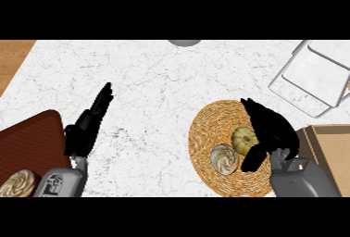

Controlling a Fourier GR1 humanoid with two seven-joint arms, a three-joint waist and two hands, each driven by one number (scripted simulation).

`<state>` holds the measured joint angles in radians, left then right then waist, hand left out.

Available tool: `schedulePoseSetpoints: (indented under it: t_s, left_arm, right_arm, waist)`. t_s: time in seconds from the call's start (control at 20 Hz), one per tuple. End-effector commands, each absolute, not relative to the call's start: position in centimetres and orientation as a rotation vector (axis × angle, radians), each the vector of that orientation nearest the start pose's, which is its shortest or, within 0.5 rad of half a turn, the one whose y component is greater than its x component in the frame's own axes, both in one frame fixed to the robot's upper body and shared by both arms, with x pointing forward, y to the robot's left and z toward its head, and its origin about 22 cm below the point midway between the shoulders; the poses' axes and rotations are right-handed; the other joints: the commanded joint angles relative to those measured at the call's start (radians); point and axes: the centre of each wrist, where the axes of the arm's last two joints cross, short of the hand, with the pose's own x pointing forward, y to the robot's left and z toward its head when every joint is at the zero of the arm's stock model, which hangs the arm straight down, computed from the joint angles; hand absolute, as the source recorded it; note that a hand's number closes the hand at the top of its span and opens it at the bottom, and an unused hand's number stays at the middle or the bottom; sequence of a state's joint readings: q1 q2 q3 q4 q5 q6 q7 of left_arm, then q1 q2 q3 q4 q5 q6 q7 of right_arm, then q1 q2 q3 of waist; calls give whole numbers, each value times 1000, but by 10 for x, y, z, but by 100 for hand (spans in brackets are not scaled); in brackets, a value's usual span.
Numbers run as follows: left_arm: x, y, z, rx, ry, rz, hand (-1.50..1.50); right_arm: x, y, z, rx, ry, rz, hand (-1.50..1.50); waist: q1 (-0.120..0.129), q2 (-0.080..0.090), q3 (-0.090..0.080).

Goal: Pick the squash from the placemat and place it in the tiered shelf

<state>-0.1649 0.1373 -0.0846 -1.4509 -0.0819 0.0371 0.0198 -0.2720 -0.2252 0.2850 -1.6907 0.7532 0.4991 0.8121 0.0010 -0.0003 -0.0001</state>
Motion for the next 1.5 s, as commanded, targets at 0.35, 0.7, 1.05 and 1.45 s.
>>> schedulePoseSetpoints:
  t_s: [0.35,0.7,1.05,1.45]
  left_arm:
    - [277,221,3,108,-1569,-258,0]
    - [295,234,21,123,-1576,-255,0]
    - [281,227,8,112,-1573,-250,0]
    - [292,224,30,100,-1582,-255,0]
  right_arm:
    - [285,-181,63,-760,-852,1067,-150]
    - [276,-187,44,-734,-816,1101,-150]
    - [286,-193,37,-745,-819,1233,150]
    - [272,-160,34,-783,-932,1227,150]
  waist:
    - [0,0,0]
    - [-2,0,0]
    - [0,0,0]
    - [-1,0,0]
